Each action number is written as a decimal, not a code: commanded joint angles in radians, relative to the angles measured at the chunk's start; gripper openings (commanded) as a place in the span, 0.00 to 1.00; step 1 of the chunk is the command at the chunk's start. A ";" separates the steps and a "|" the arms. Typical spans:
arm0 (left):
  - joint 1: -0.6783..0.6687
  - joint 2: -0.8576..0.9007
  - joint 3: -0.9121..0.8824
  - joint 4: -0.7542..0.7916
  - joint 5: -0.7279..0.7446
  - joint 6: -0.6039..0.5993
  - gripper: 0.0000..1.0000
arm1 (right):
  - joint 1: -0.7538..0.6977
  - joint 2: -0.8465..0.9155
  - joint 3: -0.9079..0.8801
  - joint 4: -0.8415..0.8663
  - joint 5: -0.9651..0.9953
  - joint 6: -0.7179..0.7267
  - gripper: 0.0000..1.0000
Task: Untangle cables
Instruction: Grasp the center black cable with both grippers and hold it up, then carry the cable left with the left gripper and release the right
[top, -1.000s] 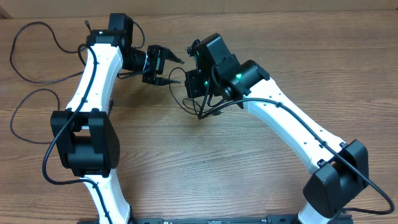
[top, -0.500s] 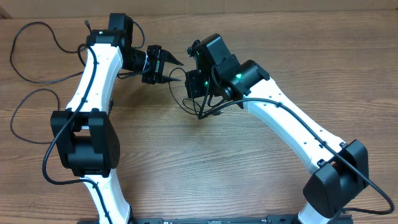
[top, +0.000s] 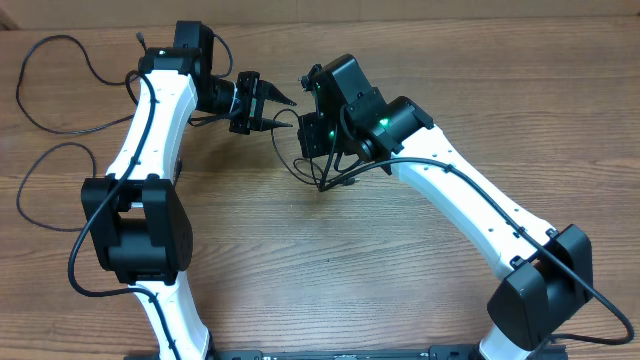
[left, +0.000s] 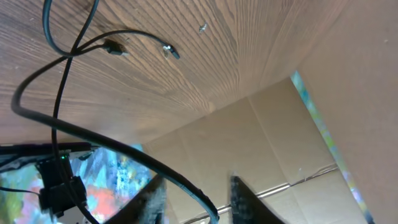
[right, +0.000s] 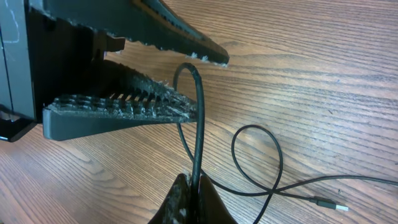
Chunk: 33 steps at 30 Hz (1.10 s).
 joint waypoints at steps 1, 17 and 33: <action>0.011 0.005 0.015 0.000 0.021 -0.015 0.26 | 0.000 -0.009 0.015 0.003 0.011 0.004 0.04; 0.011 0.005 0.015 0.001 0.018 -0.014 0.05 | 0.000 -0.009 0.015 -0.009 0.011 0.004 0.04; 0.009 -0.157 0.018 -0.019 -0.144 0.257 0.05 | -0.190 -0.035 0.016 -0.158 0.010 0.056 1.00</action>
